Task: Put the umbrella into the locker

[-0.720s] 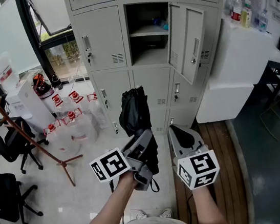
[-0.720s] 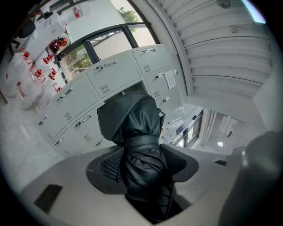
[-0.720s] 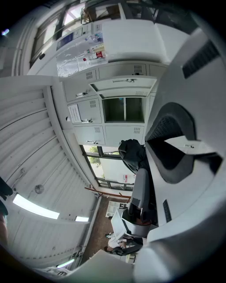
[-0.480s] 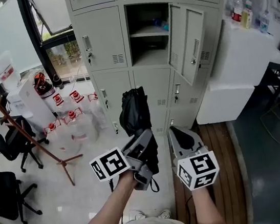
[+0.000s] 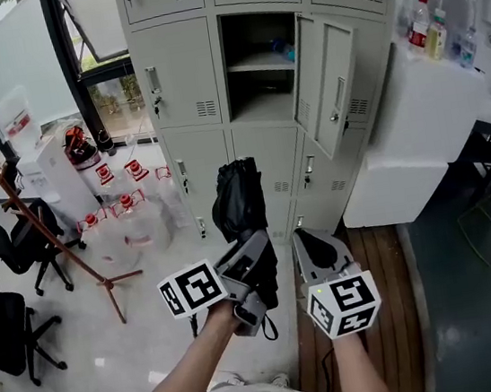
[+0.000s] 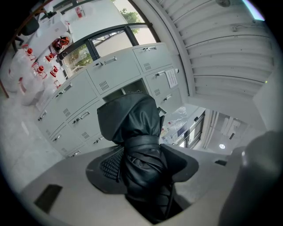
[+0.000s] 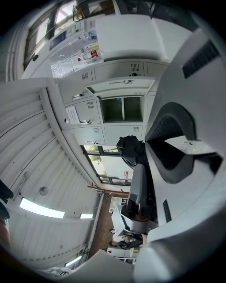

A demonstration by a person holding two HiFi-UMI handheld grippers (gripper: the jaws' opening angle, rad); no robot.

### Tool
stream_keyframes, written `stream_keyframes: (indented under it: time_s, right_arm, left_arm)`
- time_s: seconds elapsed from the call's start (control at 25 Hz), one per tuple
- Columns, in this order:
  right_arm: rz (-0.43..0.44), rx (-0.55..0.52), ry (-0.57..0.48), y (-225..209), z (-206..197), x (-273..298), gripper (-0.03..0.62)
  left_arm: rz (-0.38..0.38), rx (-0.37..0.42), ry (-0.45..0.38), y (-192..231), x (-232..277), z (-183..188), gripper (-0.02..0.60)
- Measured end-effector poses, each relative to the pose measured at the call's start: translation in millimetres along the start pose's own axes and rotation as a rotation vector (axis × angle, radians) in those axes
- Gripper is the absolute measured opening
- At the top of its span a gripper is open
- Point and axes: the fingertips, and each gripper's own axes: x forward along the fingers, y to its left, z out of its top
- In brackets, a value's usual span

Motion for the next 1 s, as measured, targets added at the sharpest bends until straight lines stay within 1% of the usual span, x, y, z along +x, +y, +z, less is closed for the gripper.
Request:
stream_keyframes:
  time_s: [0.24,0.48,0.72,1.0]
  right_arm:
    - [0.026,-0.007,-0.001,-9,-1,-3,0.003]
    - [0.027,-0.015,0.006,-16,-2,5,0.003]
    - [0.018,-0.02,0.021,-22,-6,42,0.003]
    - [-0.004,-0.031,0.036,-29,-5,107,0.003]
  left_arm:
    - [0.011,0.001,-0.008,-4,10,-8,0.245]
    - [0.016,-0.005,-0.01,3,19,0,0.245]
    - [0.001,-0.006,0.008,23,39,24,0.245]
    - [-0.016,-0.021,0.034,60,69,67,0.245]
